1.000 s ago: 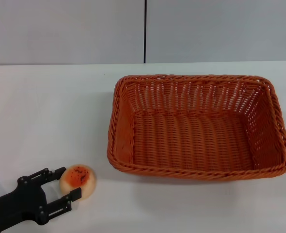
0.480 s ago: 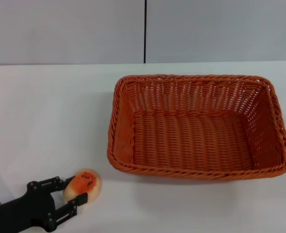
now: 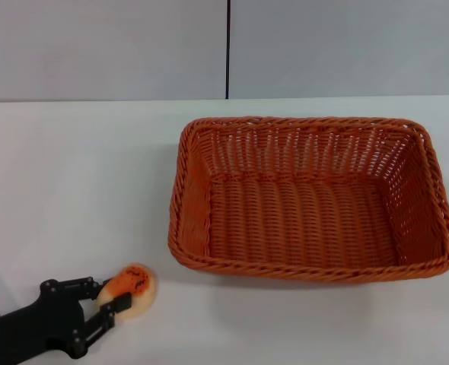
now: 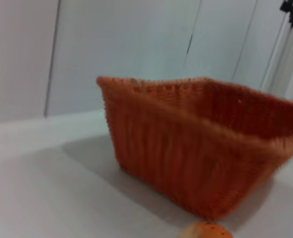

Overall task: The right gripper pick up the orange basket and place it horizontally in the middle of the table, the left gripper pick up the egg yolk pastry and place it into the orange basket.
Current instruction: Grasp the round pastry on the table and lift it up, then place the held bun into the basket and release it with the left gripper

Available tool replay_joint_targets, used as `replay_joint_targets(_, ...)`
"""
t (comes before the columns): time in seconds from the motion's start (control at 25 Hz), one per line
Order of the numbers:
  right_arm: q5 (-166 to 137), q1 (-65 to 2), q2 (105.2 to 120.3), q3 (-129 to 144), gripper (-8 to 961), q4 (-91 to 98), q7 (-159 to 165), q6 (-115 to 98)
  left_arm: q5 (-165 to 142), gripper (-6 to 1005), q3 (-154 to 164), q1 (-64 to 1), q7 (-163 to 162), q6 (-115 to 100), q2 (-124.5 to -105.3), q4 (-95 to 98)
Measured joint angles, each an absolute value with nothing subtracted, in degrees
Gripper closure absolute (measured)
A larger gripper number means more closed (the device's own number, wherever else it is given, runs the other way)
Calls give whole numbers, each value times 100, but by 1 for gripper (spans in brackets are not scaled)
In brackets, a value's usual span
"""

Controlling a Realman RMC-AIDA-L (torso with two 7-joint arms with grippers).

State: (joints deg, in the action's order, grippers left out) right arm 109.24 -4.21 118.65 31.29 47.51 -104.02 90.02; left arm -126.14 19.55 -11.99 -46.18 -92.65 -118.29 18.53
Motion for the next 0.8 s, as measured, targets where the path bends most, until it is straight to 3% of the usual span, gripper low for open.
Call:
replay_joint_targets(0.36, 10924, -474, 11863, 3068, 408, 4665, -10463, 9004, -12525, 773, 239, -1253, -4614, -10626, -11774, 2132)
replay_joint_targets(0.8, 10924, -579, 11865, 3067, 408, 4667, -10476, 9035, -12512, 855, 577, -2479, -4217, -10422, -11847, 1150)
